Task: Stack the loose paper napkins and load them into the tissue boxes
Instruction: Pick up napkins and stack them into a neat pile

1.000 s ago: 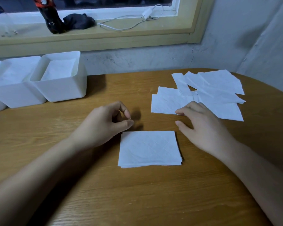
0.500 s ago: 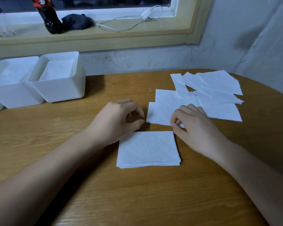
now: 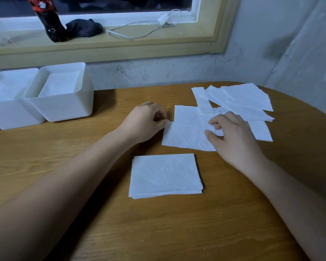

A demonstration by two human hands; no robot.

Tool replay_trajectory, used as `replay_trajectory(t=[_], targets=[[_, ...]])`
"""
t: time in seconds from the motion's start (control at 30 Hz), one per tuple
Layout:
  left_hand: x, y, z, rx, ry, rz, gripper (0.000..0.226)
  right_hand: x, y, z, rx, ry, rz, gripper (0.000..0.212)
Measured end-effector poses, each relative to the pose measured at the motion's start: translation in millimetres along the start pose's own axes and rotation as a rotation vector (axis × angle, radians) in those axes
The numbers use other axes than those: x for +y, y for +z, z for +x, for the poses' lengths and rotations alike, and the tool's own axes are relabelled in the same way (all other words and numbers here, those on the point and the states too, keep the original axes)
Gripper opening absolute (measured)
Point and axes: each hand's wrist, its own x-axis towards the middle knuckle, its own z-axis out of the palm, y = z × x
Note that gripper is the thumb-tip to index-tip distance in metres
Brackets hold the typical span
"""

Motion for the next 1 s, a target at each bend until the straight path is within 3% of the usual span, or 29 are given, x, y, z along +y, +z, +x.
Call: replay_trajectory(t=[0.37, 0.5, 0.77, 1.0], targets=[[10, 3, 1, -0.017, 0.004, -0.016, 0.01, -1, -2, 8, -0.066, 0.085, -0.017, 0.019], [12, 3, 0, -0.022, 0.012, -0.049, 0.01, -6, -3, 8, -0.047, 0.033, 0.023, 0.008], [13, 0, -3, -0.044, 0.009, -0.046, 0.006, -13, -6, 4, -0.02, -0.014, 0.141, 0.026], [19, -6, -9, -0.027, 0.01, -0.112, 0.014, -13, -6, 4, -0.067, -0.009, 0.108, 0.022]])
